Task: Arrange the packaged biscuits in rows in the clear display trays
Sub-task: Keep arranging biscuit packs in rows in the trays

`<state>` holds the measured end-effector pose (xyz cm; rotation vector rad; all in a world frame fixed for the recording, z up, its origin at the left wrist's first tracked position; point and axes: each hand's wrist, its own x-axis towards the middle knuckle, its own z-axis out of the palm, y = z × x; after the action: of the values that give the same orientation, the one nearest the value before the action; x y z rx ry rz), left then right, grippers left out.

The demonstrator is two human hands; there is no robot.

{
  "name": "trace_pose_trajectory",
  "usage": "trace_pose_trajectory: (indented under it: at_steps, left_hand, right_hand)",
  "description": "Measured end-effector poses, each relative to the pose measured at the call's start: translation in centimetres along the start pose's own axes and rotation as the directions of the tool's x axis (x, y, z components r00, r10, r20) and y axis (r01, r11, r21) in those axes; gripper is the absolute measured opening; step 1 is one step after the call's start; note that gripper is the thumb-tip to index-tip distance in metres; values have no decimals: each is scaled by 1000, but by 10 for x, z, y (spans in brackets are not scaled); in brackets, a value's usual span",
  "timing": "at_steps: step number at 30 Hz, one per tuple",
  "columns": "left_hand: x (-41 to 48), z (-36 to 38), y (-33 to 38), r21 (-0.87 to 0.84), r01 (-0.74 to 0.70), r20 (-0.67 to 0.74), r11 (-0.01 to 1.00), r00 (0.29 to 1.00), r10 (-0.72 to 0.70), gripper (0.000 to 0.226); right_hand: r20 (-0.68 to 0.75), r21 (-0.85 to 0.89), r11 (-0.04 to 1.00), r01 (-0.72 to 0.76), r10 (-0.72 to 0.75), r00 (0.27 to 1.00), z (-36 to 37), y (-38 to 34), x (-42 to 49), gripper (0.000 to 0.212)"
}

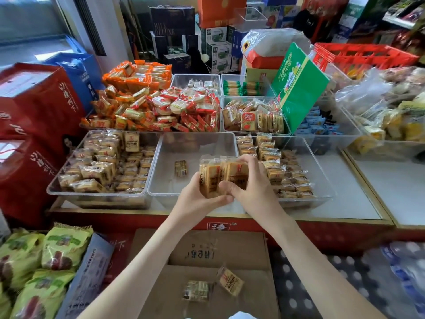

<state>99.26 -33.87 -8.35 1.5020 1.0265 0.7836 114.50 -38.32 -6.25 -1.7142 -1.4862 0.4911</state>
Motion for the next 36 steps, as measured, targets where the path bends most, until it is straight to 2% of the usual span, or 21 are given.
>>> trace_pose_trajectory:
  at_steps: [4,7,9,12,18,24,28,30,31,33,34,36]
  left_hand:
    - [-5,-2,-11,-35,-88,-30,995,996,87,56]
    - [-8,-9,-17,-52,-105,4,993,994,105,69]
    - [-9,-15,-20,-40,-103,54,994,993,105,69]
    - [-10,-20,-24,-57,-74,120,996,990,80,68]
    - [-12,-22,-24,-150,36,224,988,974,-1,70]
    - [-11,-25,-24,-168,116,263,979,962,-68,75]
    - [-7,-23,-25,-253,182,141,950,979,-150,72]
    - [-6,-21,-21,-339,220,6,915,973,-232,52]
    - [-5,-19,-18,-382,234,-42,894,962,-270,42]
    - [-4,-12,-8,-462,253,-45,850,951,-307,34]
    - [-3,-8,-2,-502,249,-20,829,954,-298,36]
    - [-2,0,11,-583,220,28,782,967,-251,48]
  right_hand:
    - [71,-136,965,225,-217,974,-1,2,0,56]
    - [43,-172,939,298,-295,954,-13,3,8,31]
    - [102,-101,956,275,-265,959,-25,3,14,18]
    - [247,-57,973,222,-202,948,-34,6,18,20]
    - [204,-53,980,192,-177,963,-24,10,17,20]
    - [294,-10,996,83,-77,953,-27,9,19,24]
    - [175,13,1000,-1,-1,984,-41,11,21,16]
    - [10,7,1000,-4,4,1000,-45,12,24,13]
    - [-88,-19,1000,17,-18,996,-43,12,24,12]
    - [-236,-100,991,93,-114,965,-31,10,22,12]
    - [-266,-149,977,150,-185,946,-21,9,20,16]
    - [-227,-217,939,267,-314,922,2,7,12,22]
